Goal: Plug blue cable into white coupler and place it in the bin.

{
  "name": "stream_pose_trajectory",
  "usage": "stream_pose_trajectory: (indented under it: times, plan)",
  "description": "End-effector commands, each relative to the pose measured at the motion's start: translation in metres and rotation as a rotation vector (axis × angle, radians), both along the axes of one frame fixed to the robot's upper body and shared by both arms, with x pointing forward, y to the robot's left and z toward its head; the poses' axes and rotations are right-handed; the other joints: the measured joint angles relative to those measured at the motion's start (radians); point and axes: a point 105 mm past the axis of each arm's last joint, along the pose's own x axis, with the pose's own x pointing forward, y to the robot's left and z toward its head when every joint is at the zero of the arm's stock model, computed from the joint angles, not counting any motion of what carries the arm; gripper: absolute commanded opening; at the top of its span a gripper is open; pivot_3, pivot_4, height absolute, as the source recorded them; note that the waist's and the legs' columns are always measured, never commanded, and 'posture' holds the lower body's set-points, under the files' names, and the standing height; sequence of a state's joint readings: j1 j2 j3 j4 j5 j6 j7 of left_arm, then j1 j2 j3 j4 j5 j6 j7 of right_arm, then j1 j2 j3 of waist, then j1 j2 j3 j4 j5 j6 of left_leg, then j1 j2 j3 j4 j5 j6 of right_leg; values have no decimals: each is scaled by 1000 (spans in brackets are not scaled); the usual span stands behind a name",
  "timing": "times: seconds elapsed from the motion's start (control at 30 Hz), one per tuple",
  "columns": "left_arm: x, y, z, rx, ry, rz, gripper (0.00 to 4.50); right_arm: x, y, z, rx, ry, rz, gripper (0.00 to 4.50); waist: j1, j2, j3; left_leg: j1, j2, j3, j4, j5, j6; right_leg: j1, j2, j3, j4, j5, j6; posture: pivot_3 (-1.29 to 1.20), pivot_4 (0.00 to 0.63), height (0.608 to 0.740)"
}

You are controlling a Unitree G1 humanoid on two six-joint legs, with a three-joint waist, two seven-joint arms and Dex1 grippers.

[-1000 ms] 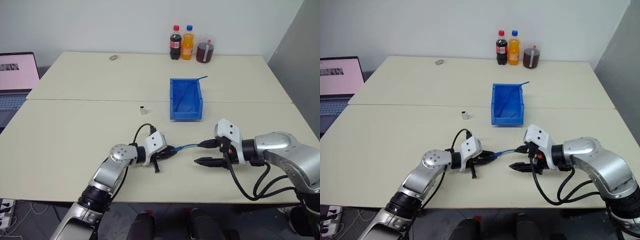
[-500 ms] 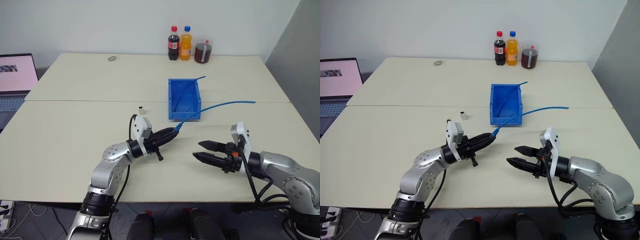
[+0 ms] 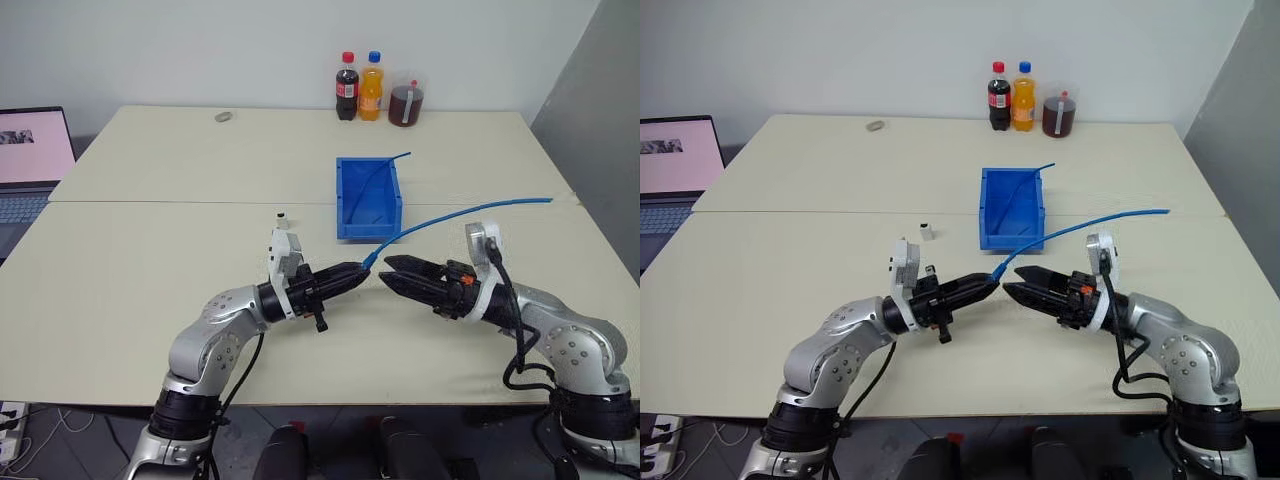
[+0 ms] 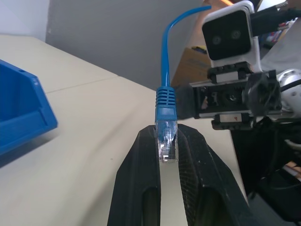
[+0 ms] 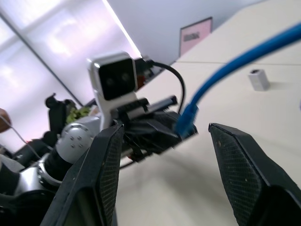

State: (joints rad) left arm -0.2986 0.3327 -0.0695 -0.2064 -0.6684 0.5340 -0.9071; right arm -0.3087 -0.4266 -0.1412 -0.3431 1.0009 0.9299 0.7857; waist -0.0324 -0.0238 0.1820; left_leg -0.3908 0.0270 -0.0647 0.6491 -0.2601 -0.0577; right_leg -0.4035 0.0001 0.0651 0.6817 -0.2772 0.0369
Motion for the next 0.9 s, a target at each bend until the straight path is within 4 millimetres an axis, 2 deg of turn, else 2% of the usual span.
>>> stream_pose_trajectory:
  times: [0.03,0.43,0.7,0.8,0.83,0.9]
  plan:
    - [-5,1,18,-49,-31,-32,233,-5,1,15,52,-32,53,3058,0,0,0,0,0,0,0,0,0,0,0,0,0,0,0,0,150,740]
    - [-11,-1,25,-72,-6,-84,233,2,10,3,30,3,44,3058,0,0,0,0,0,0,0,0,0,0,0,0,0,0,0,0,150,740]
    - [-13,-3,23,-74,10,-99,233,4,14,5,32,-4,48,3058,0,0,0,0,0,0,0,0,0,0,0,0,0,0,0,0,150,740]
    - [-15,-4,23,-82,24,-114,233,5,15,5,34,-4,48,2553,0,0,0,0,0,0,0,0,0,0,0,0,0,0,0,0,150,740]
    - [-16,-4,23,-83,29,-119,233,5,15,5,35,-4,48,2264,0,0,0,0,0,0,0,0,0,0,0,0,0,0,0,0,150,740]
    - [-18,-5,22,-85,37,-127,233,6,16,5,35,-3,50,2003,0,0,0,0,0,0,0,0,0,0,0,0,0,0,0,0,150,740]
